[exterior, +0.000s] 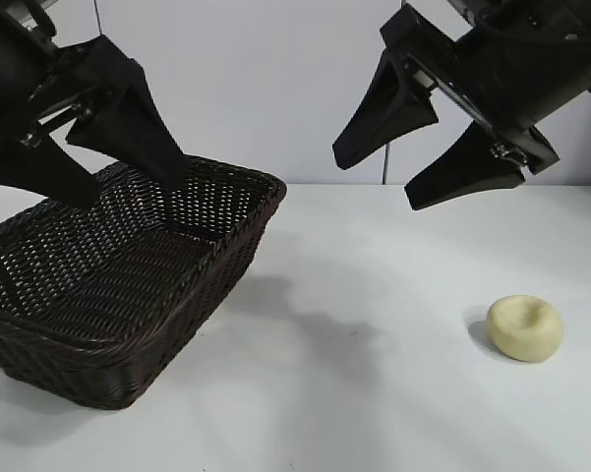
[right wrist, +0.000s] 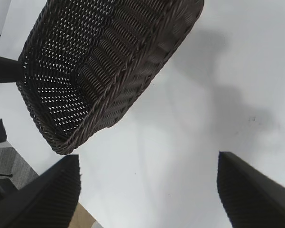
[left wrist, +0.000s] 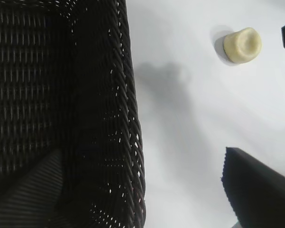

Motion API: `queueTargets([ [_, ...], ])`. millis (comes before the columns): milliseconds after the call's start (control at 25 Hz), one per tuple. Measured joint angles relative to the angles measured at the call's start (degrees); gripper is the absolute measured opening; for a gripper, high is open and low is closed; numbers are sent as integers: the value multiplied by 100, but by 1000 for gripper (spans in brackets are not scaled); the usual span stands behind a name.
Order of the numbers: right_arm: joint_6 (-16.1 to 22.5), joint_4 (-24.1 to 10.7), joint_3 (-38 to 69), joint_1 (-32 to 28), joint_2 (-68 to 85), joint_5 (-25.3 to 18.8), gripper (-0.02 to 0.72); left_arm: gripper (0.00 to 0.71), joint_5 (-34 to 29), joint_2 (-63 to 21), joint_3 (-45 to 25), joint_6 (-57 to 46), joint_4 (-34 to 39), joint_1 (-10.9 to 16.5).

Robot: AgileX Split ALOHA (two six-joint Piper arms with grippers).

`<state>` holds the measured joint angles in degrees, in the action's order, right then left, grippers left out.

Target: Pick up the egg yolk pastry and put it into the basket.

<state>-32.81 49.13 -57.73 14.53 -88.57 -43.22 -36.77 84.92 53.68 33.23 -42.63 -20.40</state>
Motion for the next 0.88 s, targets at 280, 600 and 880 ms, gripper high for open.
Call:
queueTargets([
  [280, 0, 0, 0, 0, 0, 54, 571, 658, -72, -397, 7, -2294, 425, 15],
  [600, 0, 0, 0, 0, 0, 70, 571, 658, -1017, -555, 47, -6992, 3688, 150],
  [880, 0, 0, 0, 0, 0, 75, 571, 658, -1033, -283, 54, -8103, 4107, 150],
])
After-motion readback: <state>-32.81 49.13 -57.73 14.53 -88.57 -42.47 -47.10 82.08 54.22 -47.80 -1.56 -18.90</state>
